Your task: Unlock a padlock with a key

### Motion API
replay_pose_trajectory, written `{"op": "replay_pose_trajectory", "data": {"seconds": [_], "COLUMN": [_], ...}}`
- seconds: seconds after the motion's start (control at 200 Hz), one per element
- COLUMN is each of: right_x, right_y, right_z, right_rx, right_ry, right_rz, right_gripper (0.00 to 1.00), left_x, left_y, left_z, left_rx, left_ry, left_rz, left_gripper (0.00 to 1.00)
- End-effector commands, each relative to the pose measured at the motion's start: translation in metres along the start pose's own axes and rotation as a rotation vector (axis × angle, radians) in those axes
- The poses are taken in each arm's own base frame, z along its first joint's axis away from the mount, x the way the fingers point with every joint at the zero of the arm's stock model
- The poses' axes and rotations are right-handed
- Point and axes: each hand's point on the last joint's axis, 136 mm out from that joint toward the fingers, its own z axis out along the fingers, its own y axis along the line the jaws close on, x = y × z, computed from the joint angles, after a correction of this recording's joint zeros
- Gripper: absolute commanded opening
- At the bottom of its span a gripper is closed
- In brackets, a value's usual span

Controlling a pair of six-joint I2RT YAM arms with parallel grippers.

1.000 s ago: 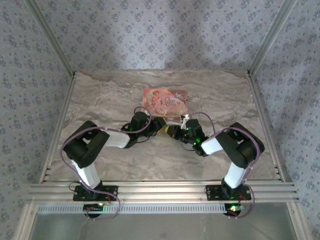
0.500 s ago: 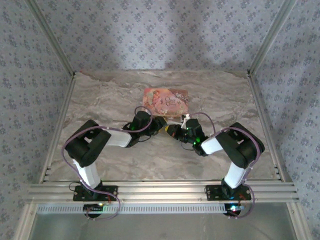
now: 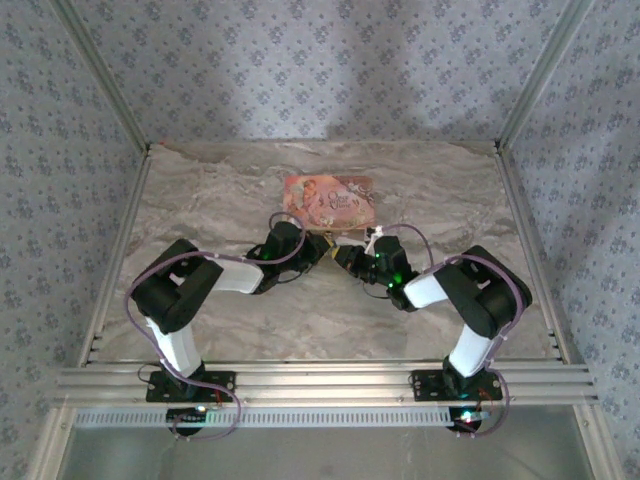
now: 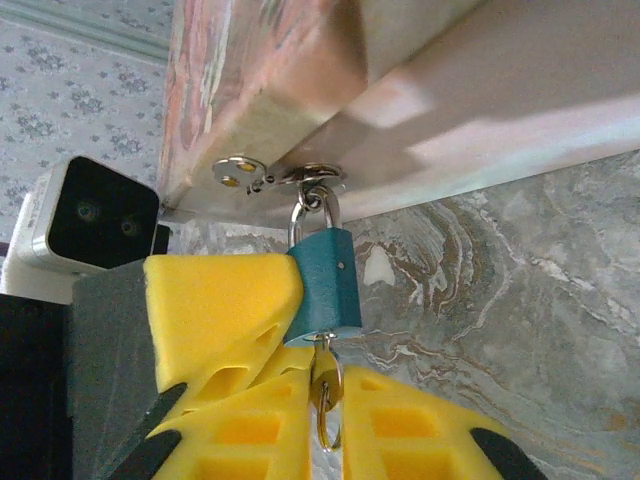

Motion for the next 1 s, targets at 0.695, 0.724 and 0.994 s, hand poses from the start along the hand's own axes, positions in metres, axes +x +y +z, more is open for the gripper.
{"op": "replay_pose_trajectory", "data": {"seconds": [0.695, 0.724, 0.994], "right_x": [-0.049, -0.049, -0.031], "right_y": [0.053, 0.057, 0.041], "right_z": [-0.08, -0.082, -0.073], "right_rx": [0.201, 0.214, 0.364], "right_ry": [-0.15, -0.155, -0.06], "right_rz": [-1.048, -1.131, -1.755], "right_gripper": [0.66, 0.66, 0.67], "left_x": [0.021, 0.021, 0.023], "left_y": [0.021, 0.021, 0.021], "left_z": [-0.003, -0.003, -0.003], "left_rx": [-0.111, -0.112, -0.113], "left_ry": [0.082, 0.084, 0.096], "left_rz": [-0.116, -0.117, -0.136], "left_gripper": [0.04, 0.04, 0.04]}}
